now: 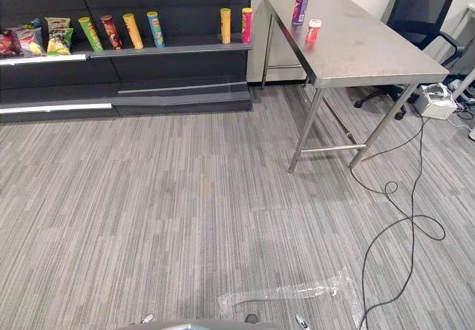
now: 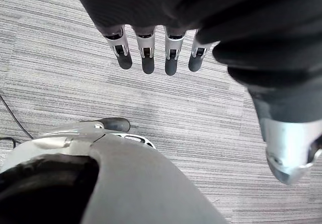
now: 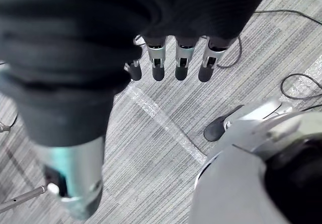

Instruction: Put the gum and the chips on the shelf.

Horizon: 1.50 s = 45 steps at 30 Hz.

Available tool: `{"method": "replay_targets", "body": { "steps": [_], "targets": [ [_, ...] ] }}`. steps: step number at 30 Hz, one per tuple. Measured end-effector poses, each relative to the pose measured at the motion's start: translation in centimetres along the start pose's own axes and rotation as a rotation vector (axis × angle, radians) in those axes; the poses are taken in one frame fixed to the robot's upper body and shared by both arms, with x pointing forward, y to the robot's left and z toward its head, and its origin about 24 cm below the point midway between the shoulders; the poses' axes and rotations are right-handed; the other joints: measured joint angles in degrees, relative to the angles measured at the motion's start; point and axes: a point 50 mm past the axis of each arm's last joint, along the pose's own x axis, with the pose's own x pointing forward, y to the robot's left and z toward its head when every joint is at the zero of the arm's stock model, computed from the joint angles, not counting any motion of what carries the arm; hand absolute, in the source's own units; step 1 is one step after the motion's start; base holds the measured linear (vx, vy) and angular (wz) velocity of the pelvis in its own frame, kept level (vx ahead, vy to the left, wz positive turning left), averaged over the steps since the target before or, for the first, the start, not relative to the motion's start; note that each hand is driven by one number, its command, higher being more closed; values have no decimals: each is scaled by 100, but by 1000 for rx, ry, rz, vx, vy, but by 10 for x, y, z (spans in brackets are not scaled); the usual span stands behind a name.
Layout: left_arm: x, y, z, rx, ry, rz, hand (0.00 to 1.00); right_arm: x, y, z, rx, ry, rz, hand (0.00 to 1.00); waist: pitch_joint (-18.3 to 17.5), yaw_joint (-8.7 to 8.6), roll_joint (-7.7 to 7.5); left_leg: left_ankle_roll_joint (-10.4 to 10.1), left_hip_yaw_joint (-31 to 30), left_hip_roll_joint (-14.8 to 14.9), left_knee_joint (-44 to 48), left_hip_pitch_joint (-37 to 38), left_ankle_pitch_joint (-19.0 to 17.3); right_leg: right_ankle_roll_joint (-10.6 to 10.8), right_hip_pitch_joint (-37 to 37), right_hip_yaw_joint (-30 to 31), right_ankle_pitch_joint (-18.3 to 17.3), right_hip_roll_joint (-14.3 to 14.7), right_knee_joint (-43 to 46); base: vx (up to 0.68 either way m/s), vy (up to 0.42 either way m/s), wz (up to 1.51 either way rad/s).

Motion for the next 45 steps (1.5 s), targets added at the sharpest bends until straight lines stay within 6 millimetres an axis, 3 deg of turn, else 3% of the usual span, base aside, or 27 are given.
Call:
{"method": "replay_targets", "body": {
  "steps": [18, 30, 45],
  "targets": [
    [1, -1, 1, 1, 0, -2, 0, 2, 8, 5, 29, -15, 13, 0, 107, 0, -27, -1, 76, 29, -48, 33, -6, 58, 66, -21, -27, 21, -98, -36, -18, 0],
    [1, 0, 4, 4, -20, 20, 0, 2, 11, 12, -74, -68, -31, 0, 98, 0, -32, -13, 182, 33, -22, 46, -14, 44, 71, 11, -5, 27, -107, 17, -18, -1],
    [0, 1, 3, -24, -19, 23, 0, 2, 11, 12, -74, -70, -30, 0, 109, 2, -47, -14, 183, 37, -22, 41, -15, 50, 84, 3, 19, 29, -141, -22, -15, 0]
  ]
}}
